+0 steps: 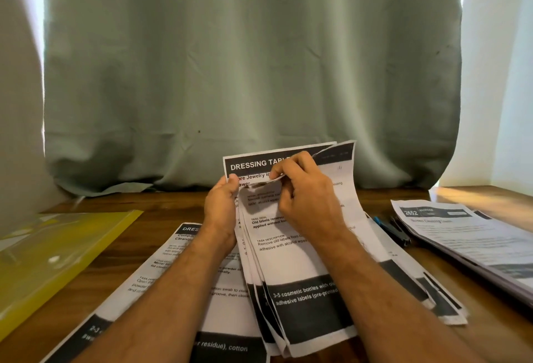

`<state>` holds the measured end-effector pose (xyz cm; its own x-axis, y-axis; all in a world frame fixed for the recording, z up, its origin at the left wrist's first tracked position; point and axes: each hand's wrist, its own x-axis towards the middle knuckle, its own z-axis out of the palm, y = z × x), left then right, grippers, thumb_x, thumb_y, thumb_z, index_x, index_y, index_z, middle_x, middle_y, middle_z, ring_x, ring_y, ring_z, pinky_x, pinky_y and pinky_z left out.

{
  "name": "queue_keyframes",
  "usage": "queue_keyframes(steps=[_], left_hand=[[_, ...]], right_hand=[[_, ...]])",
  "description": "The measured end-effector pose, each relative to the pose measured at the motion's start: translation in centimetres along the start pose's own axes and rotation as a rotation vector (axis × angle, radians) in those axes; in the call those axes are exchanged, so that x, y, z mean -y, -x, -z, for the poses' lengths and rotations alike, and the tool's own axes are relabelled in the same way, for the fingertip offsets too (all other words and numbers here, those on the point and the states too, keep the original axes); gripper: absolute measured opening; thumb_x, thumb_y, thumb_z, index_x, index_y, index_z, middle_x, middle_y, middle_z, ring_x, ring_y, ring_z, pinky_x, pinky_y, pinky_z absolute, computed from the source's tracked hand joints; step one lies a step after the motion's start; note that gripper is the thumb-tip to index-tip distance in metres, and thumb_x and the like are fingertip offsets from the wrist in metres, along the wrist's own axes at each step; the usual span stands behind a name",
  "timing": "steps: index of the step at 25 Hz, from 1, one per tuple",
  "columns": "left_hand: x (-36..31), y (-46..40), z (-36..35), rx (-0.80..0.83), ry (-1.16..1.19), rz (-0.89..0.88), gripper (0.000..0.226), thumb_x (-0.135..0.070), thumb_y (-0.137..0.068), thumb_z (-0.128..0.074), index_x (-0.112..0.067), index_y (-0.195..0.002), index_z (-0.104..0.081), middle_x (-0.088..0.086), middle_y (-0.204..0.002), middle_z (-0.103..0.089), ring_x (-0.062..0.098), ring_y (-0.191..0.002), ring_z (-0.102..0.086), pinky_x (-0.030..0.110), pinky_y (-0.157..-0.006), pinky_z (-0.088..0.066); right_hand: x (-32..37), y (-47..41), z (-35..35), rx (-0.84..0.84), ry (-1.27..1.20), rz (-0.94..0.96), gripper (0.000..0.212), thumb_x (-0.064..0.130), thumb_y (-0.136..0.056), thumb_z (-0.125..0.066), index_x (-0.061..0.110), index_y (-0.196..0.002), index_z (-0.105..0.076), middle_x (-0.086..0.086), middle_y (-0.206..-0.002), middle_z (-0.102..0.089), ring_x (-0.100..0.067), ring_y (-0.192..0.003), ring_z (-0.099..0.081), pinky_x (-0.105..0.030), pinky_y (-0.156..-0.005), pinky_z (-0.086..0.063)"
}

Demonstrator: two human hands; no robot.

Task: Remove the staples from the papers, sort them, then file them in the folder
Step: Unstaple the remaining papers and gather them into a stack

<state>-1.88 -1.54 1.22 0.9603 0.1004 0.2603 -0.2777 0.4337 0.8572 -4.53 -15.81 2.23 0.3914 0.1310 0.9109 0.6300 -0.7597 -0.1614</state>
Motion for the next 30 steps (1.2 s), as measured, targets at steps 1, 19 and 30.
queue_keyframes(steps=[1, 19, 30], left_hand=[[0.0, 0.1, 0.0, 0.009, 0.027, -0.002, 0.026, -0.025, -0.107, -0.042, -0.015, -0.101, -0.066, 0.011, -0.090, -0.074, 0.028, -0.080, -0.070, 0.048, -0.084, -0.055], [1.2, 0.5, -0.6, 0.120, -0.424, -0.224, 0.021, -0.013, -0.097, -0.063, -0.026, -0.112, -0.063, -0.002, -0.100, -0.076, 0.015, -0.085, -0.075, 0.042, -0.074, -0.063], [1.5, 1.0, -1.3, 0.100, -0.344, -0.244, 0.014, -0.019, -0.098, -0.061, -0.030, -0.105, -0.066, -0.008, -0.091, -0.077, 0.014, -0.083, -0.075, 0.032, -0.068, -0.061]], right_hand=[[-0.2, -0.1, -0.2, 0.007, 0.009, -0.055, 0.018, 0.015, -0.096, -0.052, 0.014, -0.108, -0.066, -0.002, -0.112, -0.056, -0.019, -0.094, -0.064, -0.031, -0.075, -0.061], [-0.4, -0.5, -1.0, 0.260, 0.041, -0.285, 0.075, 0.011, -0.095, -0.059, 0.024, -0.157, -0.018, 0.003, -0.137, -0.032, -0.012, -0.114, -0.049, -0.028, -0.102, -0.048], [-0.3, -0.8, -1.0, 0.231, 0.028, -0.283, 0.076, 0.011, -0.095, -0.059, 0.025, -0.157, -0.018, 0.001, -0.133, -0.032, -0.013, -0.106, -0.051, -0.028, -0.094, -0.053]])
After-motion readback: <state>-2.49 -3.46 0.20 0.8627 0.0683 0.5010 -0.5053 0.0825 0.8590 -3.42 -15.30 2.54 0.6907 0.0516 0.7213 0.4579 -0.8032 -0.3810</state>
